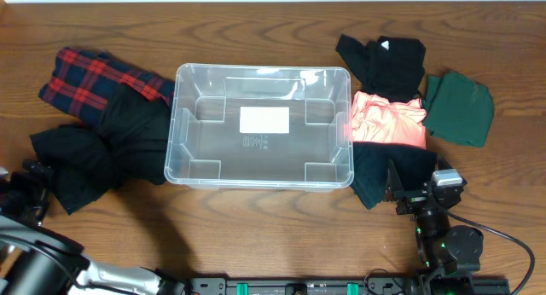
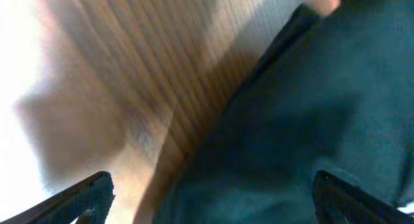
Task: Pack container
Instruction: 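Grasp the black garment beside the plaid shirt with the left gripper, then lift the black garment and drop it into the clear bin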
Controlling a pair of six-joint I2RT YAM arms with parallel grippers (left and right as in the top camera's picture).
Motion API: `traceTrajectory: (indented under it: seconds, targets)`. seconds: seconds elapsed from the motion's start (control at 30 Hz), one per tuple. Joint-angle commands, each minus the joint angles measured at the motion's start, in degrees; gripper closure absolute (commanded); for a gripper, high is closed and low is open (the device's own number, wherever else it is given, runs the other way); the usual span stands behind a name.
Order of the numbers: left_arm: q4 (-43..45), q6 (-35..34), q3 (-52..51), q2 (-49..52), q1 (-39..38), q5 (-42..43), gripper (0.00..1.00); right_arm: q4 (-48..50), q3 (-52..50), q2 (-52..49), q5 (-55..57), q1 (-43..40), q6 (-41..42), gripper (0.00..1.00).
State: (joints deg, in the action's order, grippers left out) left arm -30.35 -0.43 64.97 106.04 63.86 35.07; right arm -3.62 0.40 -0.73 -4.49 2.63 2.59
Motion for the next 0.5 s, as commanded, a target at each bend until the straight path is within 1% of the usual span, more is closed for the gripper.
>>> traceTrajectory:
  seconds: [0.0, 0.07, 0.13, 0.23, 0.27, 0.3, 0.37, 0.47]
  targets:
    - [1.01, 4.11, 0.94, 2.86, -0.50, 5.38, 0.02, -0.20, -0.09, 0.09, -0.07, -0.33, 0.70, 0.01]
    - [1.79, 4.96, 0.94, 4.24, -1.25, 6.97, 0.01, -0.20, -0.09, 0.09, -0.07, -0.33, 0.70, 0.01]
    - [2.25, 4.98, 0.94, 5.57, -2.49, 7.21, 0.02, -0.20, -0.09, 0.09, -0.07, -0.33, 0.70, 0.01]
    - [2.91, 6.91, 0.90, 7.04, -4.85, 7.65, 0.13, -0.20, -0.09, 0.09, -0.07, -0.33, 0.70, 0.01]
    - [3.19, 7.50, 0.90, 7.39, -5.66, 7.87, 0.18, -0.20, -0.09, 0.09, -0.07, -0.33, 0.70, 0.01]
    - [3.56, 7.76, 0.90, 7.67, -6.64, 7.82, 0.28, -0.20, -0.09, 0.09, -0.07, -0.33, 0.72, 0.01]
    - [4.11, 8.39, 0.90, 7.93, -8.22, 7.80, 0.45, -0.20, -0.09, 0.09, -0.07, -0.33, 0.72, 0.01]
    - [4.02, 8.33, 0.90, 7.85, -9.49, 7.82, 0.75, -0.20, -0.09, 0.09, -0.07, -0.33, 0.70, 0.01]
